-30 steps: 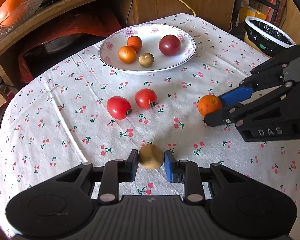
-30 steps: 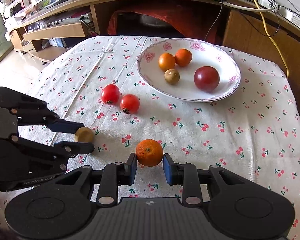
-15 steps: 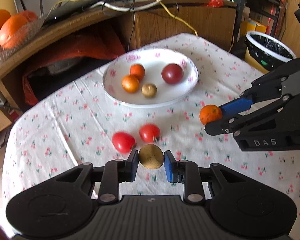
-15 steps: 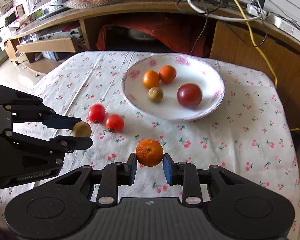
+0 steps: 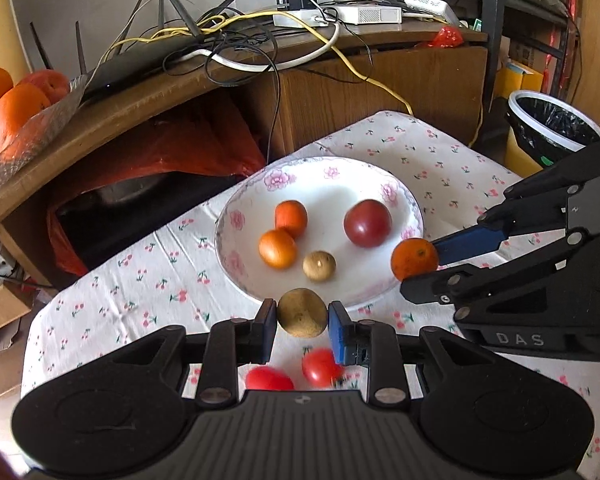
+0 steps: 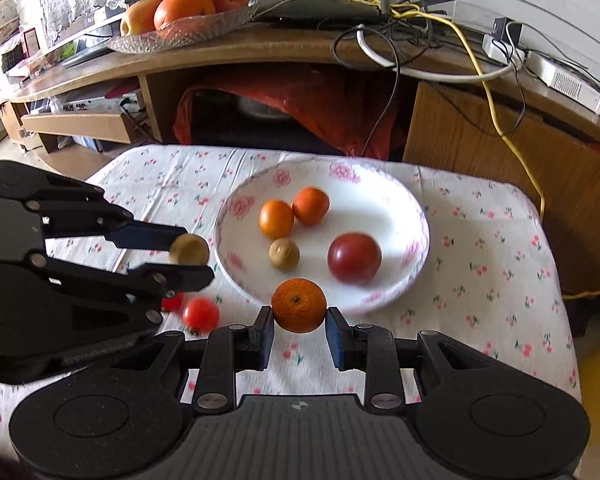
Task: Organize fruits
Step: 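Lower the brown fruit and tangerine over the white bowl with both tools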
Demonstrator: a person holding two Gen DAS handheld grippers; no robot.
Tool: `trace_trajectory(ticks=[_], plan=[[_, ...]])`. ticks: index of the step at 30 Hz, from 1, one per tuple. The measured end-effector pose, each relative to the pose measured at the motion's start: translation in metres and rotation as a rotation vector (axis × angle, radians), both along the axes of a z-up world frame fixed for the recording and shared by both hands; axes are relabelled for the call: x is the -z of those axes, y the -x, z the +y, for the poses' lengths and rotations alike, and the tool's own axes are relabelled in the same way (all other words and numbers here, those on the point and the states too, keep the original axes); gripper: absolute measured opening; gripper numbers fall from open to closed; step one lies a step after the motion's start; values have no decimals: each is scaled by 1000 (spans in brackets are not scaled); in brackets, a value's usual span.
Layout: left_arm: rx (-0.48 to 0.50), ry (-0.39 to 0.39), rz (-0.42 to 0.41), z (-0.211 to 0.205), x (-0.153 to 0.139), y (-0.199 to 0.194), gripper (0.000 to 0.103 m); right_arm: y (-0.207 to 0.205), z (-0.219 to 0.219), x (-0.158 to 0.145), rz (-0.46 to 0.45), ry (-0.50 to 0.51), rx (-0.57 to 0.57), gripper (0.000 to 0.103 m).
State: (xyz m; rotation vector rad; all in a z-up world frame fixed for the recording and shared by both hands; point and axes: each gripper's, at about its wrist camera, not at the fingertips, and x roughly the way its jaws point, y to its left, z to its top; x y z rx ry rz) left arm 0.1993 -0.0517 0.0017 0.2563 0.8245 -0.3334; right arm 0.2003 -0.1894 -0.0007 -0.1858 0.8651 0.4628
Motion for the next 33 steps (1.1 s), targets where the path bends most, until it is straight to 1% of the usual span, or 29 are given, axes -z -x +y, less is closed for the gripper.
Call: trace_trajectory(ticks=[15,33], plan=[[-4,-33,-8,-6,10,-29,37,-23,-4,7,-13,14,29,24],[-3,-60,-1,-10,20,-42,37,-38,-4,18,-2,25,38,24]])
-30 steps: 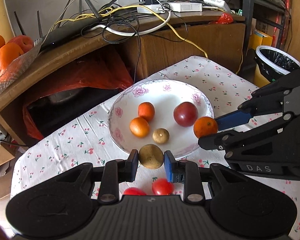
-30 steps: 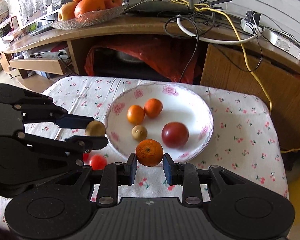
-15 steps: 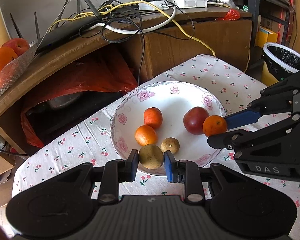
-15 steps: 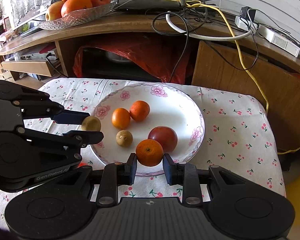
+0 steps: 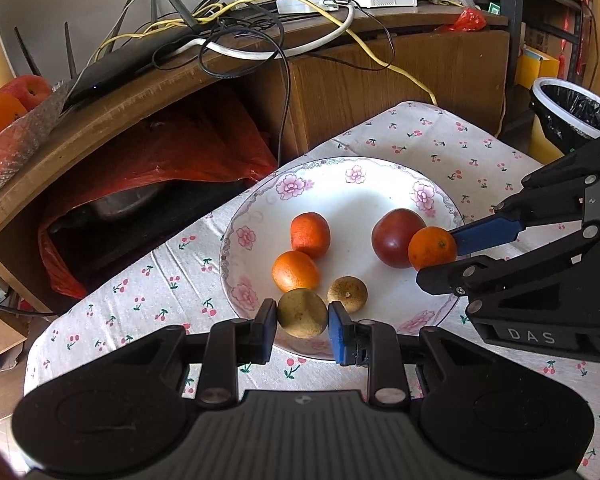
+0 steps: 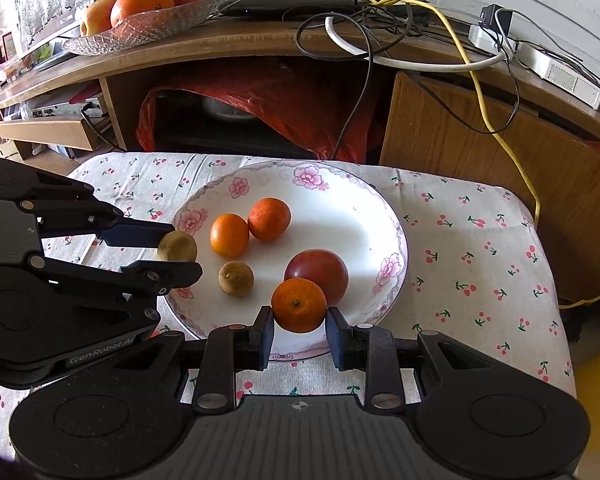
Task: Organize fruits
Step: 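Lower the brown fruit and tangerine over the white bowl with both tools, then open the left tool to drop the brown fruit while the right tool drops the tangerine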
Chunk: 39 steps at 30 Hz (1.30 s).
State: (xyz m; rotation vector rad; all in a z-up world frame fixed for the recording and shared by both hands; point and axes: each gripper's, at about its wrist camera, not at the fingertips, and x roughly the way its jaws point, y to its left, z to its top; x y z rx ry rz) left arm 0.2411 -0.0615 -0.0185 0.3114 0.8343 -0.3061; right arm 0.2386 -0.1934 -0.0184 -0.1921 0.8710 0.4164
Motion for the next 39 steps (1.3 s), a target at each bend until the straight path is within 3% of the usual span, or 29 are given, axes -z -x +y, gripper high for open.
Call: trace_trajectory(ticks=[39], plan=[[-8,16,-13,0,-2,-2,37,-6,-1,4,-11,-19,20,28]])
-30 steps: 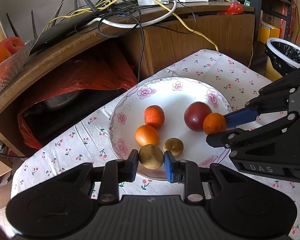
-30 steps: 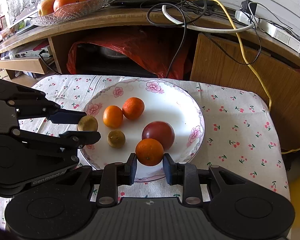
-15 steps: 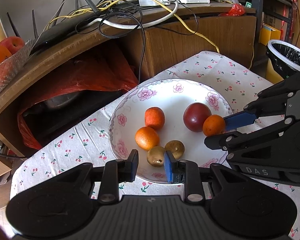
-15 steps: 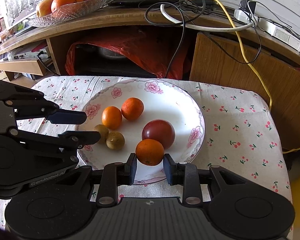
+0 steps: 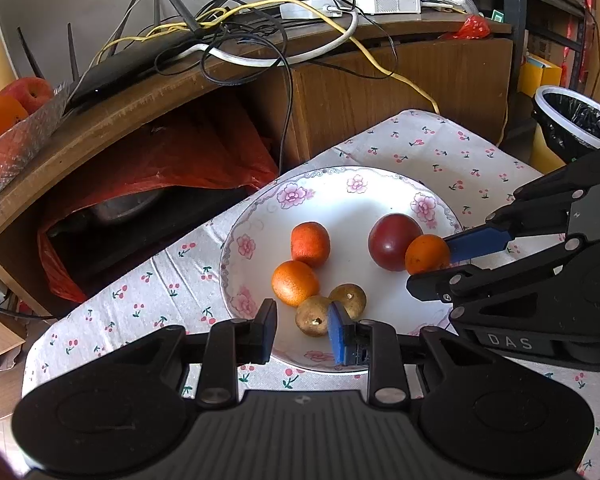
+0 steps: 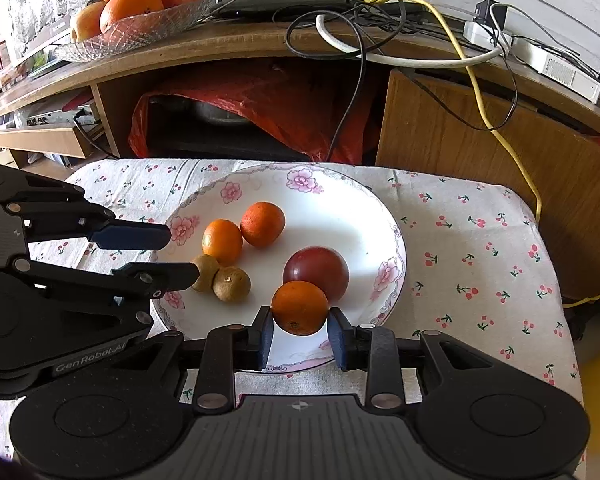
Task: Organize fruits
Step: 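Open the left tool to drop the brown fruit while the right tool drops the tangerine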
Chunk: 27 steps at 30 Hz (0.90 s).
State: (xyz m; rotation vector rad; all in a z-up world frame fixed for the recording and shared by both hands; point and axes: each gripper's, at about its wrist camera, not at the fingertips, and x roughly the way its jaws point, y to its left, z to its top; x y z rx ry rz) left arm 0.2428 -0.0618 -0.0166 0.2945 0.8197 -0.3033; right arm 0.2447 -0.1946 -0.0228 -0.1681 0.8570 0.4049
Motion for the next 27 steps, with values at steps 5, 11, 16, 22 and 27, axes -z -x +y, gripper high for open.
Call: trace_trajectory(ticks=[5,11,16,22,27], plan=[[-3,4,-4,1,-1,1,37,1,-1,-2,-14,-7,1,30],[-2,2,-6,1,-3,2,37,2,-2,-2,-22,-9,4,30],[-4,5,-11,1,-5,3,37,2,-3,-5,-33,-15,11,30],[-5,7,-17,3,-7,6,37,6,-2,-10,-48,-22,8,30],[-5,8,-17,3,-8,7,37,10,2,-13,-53,-26,-8,30]])
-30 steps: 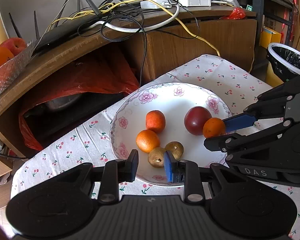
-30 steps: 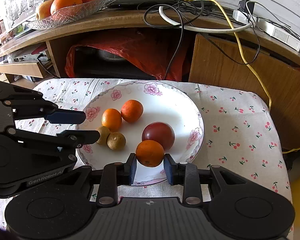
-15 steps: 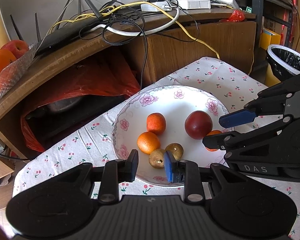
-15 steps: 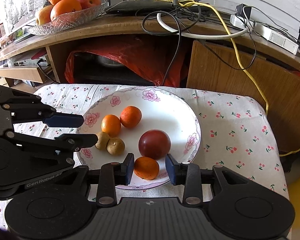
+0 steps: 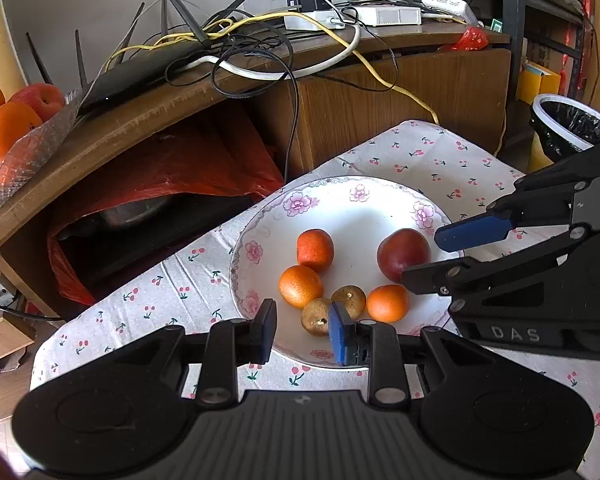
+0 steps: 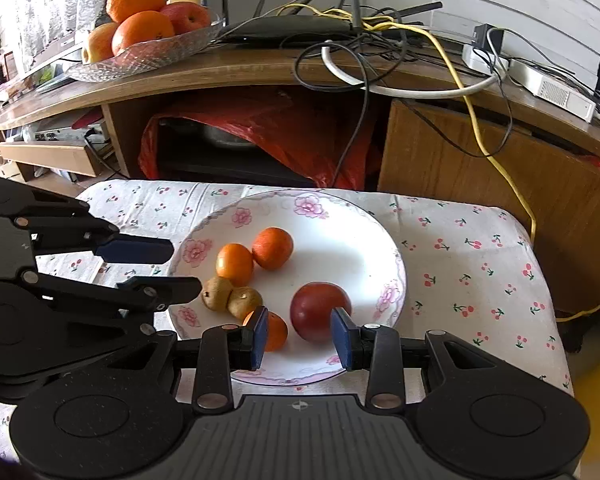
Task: Organize fruits
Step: 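Open the left tool to drop the brown fruit while the right tool drops the tangerine, then move both open tools to the two red tomatoes on the tablecloth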
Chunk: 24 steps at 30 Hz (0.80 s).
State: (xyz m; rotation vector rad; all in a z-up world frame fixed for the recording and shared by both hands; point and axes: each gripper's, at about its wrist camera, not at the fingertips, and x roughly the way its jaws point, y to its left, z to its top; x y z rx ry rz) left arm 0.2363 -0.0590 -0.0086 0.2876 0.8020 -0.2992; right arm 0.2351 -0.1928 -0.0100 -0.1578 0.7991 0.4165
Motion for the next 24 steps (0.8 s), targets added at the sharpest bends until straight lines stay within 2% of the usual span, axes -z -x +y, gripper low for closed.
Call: trace_trajectory(ticks=[12,24], plan=[[-1,7,-9,7,-8,11,37,16,8,-7,-10,-13,-30,30],[35,-3,19,22,-5,40,38,35,20,-1,42,-21,-91,30]])
